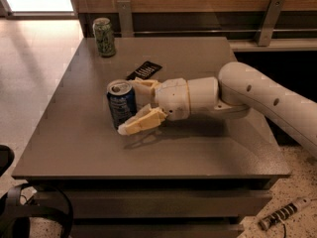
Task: Pick pepsi can
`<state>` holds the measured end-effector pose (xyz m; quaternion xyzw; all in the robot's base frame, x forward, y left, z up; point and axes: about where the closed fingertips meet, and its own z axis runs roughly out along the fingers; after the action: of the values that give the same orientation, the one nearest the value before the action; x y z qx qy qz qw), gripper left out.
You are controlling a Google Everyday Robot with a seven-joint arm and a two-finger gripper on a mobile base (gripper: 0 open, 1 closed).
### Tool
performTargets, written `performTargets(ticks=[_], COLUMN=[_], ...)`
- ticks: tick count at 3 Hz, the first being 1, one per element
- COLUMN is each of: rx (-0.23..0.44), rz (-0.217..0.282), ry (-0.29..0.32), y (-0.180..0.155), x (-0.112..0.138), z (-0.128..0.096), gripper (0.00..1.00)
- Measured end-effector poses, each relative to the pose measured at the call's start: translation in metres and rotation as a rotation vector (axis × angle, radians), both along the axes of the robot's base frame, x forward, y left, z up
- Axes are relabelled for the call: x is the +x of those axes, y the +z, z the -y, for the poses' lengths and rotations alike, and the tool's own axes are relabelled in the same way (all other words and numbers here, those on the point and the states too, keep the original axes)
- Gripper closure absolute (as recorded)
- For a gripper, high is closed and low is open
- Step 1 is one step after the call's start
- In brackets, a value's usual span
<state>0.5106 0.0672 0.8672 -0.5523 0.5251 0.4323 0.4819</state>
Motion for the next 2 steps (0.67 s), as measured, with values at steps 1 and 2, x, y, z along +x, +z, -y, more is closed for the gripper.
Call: performTargets(ticks=[1, 2], rx=[0.0, 0.001], rz=[0.001, 0.002], ry=[0.0, 0.004], y=[0.0006, 0.0011], x=[-0.0004, -0.0013], z=[-0.0003, -0.0024], gripper=[0.44, 0.67])
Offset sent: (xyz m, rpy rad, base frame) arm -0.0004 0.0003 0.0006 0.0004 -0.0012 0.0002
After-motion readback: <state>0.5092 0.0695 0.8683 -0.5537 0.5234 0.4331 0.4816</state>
